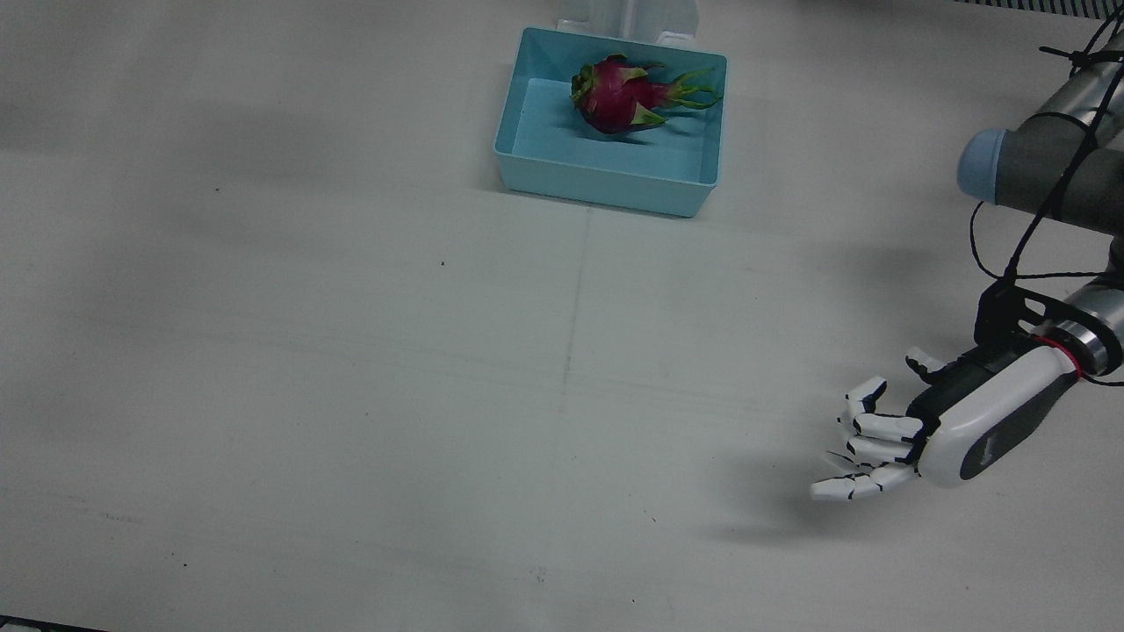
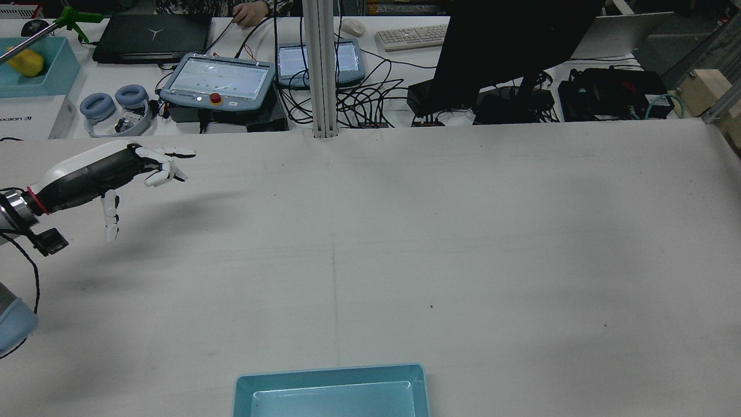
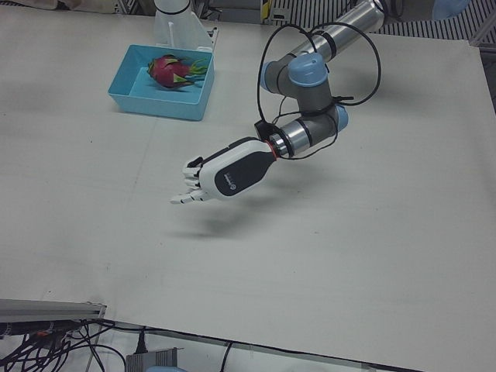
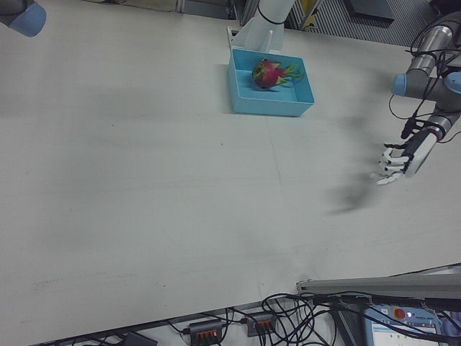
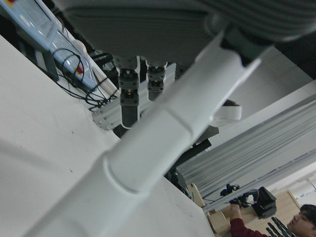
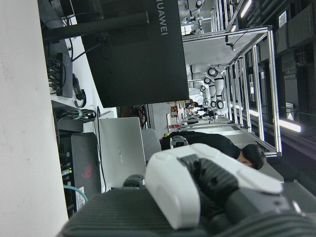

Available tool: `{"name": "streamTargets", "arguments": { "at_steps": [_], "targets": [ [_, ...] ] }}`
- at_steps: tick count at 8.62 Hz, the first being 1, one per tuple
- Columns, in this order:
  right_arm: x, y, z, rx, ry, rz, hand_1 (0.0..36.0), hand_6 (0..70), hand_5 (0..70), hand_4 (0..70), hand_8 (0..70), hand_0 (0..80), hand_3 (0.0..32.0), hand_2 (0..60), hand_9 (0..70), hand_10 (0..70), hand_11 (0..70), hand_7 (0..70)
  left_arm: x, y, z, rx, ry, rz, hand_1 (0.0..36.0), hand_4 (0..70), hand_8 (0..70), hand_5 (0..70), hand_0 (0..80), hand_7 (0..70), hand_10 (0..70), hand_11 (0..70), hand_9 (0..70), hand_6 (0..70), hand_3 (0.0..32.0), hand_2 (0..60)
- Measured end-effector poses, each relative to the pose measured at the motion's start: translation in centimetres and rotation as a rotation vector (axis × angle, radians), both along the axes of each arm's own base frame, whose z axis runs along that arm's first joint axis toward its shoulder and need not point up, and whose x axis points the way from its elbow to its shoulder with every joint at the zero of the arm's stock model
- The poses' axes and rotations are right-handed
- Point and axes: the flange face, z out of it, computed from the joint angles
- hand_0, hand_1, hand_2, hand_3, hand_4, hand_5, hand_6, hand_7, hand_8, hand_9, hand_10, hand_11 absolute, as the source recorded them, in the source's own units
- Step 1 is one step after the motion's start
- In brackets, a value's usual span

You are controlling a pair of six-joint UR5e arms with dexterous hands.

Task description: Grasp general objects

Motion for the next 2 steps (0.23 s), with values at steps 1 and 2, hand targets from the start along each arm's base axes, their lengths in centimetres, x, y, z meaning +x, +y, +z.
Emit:
{"name": "streamTargets", "arguments": {
  "at_steps": [1,2],
  "targets": [
    [0.0,0.0,0.0,0.0,0.0,0.0,0.0,0.0,0.0,0.0,0.0,0.0,0.0,0.0,0.0,0.0,0.0,0.0,-3.8,-1.0,4.1,-0.039,-0.01,-0.092,36.0,47.6,9.6,70.0,80.0,70.0,7.1,15.2,18.6,53.2,0.0,60.0],
    [0.0,0.0,0.0,0.001,0.0,0.001,0.0,0.0,0.0,0.0,0.0,0.0,0.0,0.0,0.0,0.0,0.0,0.0,-7.2,-0.8,7.8,-0.079,-0.016,-0.176,36.0,47.2,9.6,70.0,80.0,70.0,6.4,14.1,18.6,53.1,0.0,60.0]
  ]
}}
